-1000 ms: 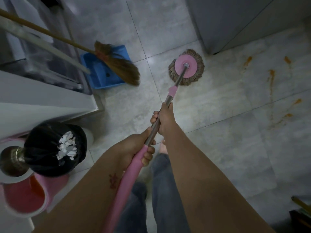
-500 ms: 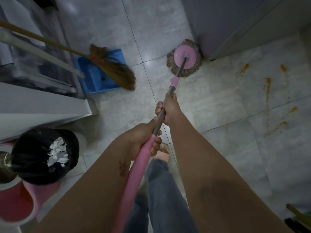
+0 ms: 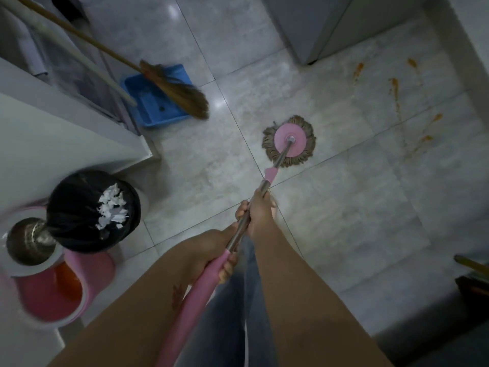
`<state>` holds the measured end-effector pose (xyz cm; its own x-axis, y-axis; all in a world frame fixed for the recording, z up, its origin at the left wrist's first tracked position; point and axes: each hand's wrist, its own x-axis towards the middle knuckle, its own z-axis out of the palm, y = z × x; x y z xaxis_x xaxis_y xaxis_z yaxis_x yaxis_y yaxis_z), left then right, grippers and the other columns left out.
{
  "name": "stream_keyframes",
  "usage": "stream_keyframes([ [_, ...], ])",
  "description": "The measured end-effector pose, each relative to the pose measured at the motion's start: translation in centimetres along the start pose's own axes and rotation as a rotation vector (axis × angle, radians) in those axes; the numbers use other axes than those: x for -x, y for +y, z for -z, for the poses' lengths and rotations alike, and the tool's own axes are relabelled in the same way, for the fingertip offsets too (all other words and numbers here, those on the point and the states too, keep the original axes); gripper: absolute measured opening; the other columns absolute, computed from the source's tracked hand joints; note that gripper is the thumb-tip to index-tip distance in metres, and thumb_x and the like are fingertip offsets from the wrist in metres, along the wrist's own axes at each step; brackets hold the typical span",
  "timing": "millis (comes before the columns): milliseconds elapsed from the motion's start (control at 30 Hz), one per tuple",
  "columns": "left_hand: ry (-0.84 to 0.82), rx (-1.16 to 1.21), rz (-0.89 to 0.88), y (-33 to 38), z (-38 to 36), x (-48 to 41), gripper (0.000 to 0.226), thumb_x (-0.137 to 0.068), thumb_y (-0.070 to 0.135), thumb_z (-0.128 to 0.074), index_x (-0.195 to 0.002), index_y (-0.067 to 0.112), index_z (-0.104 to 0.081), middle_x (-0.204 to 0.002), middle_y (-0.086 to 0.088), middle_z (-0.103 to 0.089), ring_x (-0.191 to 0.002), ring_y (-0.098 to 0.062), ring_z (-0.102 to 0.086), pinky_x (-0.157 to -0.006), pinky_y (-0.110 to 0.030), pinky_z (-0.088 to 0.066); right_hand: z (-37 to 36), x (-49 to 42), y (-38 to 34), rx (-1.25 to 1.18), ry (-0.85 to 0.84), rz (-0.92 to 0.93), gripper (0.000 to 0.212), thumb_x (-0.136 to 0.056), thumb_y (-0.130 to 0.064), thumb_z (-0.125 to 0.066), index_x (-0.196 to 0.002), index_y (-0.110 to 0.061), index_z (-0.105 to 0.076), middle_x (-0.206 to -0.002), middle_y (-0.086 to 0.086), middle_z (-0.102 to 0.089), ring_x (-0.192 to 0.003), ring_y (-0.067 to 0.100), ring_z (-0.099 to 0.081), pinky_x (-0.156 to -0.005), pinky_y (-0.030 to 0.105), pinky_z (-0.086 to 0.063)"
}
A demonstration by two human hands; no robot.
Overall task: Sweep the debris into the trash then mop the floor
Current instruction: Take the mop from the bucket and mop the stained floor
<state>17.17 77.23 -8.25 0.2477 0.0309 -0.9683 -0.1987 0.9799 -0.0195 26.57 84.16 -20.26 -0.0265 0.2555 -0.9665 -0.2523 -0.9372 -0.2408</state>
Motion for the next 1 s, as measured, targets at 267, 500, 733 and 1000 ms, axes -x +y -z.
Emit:
stream_keyframes([
  [267,0.029,-0.106,0.004,-2.0,-4.5,0.0,0.051,-0.094,0.057,-0.044,-0.079,0.009,-0.051,-0.052,-0.002,-0.048,-0.035,-0.011,-0.040,-0.032,-0.017,-0.035,5.5,0.8,0.8,-0.091,0.040,-0.013,0.039,-0.104,-0.038,-0.037,-0.142,-0.041,-0.030,-0.045,-0.001,-0.039,-0.031,0.012,-0.039,-0.037,0.016,-0.038],
  [500,0.039,-0.142,0.004,3.5,-9.4,-2.3,0.048,-0.097,0.054,-0.042,-0.085,0.008,-0.050,-0.050,-0.003,-0.048,-0.034,-0.012,-0.040,-0.034,-0.016,-0.035,8.3,-1.8,-5.8,-0.153,0.017,0.009,0.032,-0.104,-0.037,-0.035,-0.135,-0.043,-0.034,-0.049,-0.001,-0.038,-0.035,0.012,-0.038,-0.040,0.018,-0.038],
  [733,-0.002,-0.174,-0.047,15.6,-22.2,-7.6,0.049,-0.099,0.054,-0.037,-0.077,0.011,-0.046,-0.054,-0.003,-0.044,-0.039,-0.012,-0.037,-0.038,-0.017,-0.031,15.8,-7.0,-22.1,-0.156,0.065,0.098,0.029,-0.106,-0.031,-0.033,-0.135,-0.027,-0.037,-0.058,0.003,-0.035,-0.032,0.010,-0.035,-0.035,0.015,-0.035],
  [1000,0.003,-0.078,-0.021,25.4,-34.3,-11.9,0.048,-0.097,0.054,-0.040,-0.082,0.008,-0.045,-0.057,-0.001,-0.040,-0.027,-0.006,-0.032,-0.029,-0.010,-0.027,22.7,-10.4,-36.2,-0.163,0.115,0.121,0.012,-0.106,-0.034,-0.032,-0.115,-0.029,-0.038,-0.057,0.001,-0.033,-0.030,0.009,-0.033,-0.035,0.013,-0.034],
])
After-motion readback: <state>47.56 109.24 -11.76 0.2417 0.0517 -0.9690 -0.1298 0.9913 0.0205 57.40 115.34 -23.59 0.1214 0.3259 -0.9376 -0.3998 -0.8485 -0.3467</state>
